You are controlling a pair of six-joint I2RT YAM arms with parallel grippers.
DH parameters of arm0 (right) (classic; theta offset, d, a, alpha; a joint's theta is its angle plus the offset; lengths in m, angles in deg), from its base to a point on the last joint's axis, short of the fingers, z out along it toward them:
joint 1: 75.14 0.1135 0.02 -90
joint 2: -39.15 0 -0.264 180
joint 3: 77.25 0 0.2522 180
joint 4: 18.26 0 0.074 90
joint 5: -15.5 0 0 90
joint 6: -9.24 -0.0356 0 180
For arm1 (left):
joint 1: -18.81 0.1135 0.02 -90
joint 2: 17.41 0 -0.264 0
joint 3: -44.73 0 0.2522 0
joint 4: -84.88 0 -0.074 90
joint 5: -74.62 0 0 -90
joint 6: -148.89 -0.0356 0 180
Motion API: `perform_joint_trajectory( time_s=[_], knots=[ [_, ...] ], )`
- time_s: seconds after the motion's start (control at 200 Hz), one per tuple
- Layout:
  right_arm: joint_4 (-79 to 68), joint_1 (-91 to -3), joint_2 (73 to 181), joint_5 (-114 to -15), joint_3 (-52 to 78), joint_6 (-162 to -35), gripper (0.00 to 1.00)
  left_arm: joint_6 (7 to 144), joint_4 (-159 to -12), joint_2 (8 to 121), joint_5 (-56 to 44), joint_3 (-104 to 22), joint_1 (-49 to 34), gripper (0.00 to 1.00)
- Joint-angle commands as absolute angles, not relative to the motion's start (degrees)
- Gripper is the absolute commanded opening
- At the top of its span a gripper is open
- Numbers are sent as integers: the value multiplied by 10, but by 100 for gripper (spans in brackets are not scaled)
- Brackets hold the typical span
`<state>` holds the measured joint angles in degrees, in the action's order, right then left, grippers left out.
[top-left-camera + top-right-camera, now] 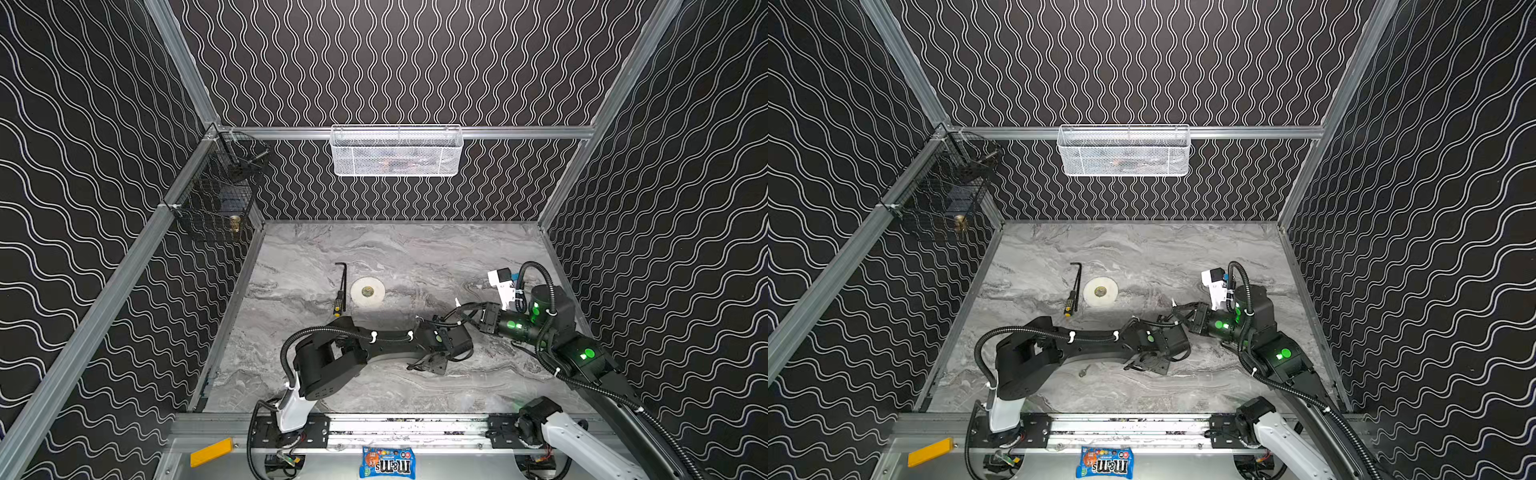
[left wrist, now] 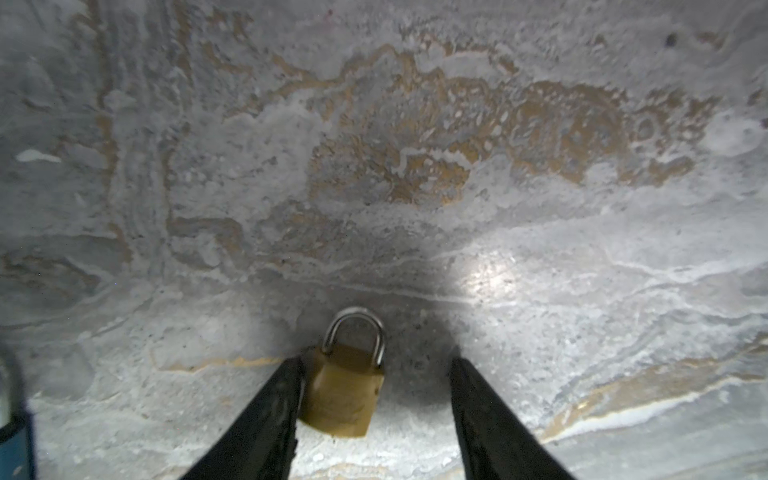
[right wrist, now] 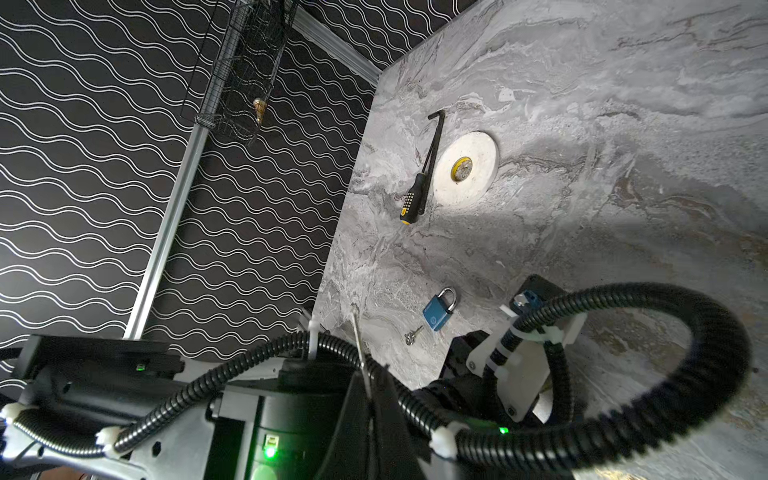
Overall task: Unlock with the key
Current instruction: 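Lower the left gripper and close it on the brass padlock body, then lift the brass padlock with the left gripper while the right arm advances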
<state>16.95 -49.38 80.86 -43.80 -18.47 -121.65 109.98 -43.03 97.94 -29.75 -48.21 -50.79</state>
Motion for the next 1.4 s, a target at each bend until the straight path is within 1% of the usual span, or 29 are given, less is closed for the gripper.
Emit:
perform_joint_trajectory(
  time_s=[0.0,0.12,0.195,0.365,0.455,0.601,0.676,0.846,1.091,1.176,1.396],
  knots=[
    [169,-496,806,-442,-183,-1207,0,1114,-411,980,-294,-483,-510,59],
    [172,-496,811,-439,-177,-1201,0,1123,-404,985,-298,-485,-510,57],
    [172,-496,812,-438,-174,-1200,0,1127,-398,989,-303,-489,-510,54],
    [167,-497,810,-436,-180,-1200,0,1127,-391,996,-306,-492,-507,54],
    [165,-497,813,-431,-183,-1201,0,1130,-392,993,-301,-485,-503,49],
    [161,-498,814,-431,-187,-1202,0,1129,-393,991,-299,-476,-499,49],
    [161,-497,815,-429,-184,-1202,0,1128,-386,994,-302,-478,-498,47],
    [160,-497,815,-429,-184,-1204,0,1127,-382,992,-301,-476,-498,45],
    [161,-497,819,-429,-181,-1201,0,1118,-372,990,-298,-476,-500,44],
    [157,-498,820,-428,-183,-1202,0,1116,-372,991,-298,-475,-500,40],
    [153,-498,823,-424,-186,-1204,0,1116,-368,994,-296,-477,-500,39]
  ],
)
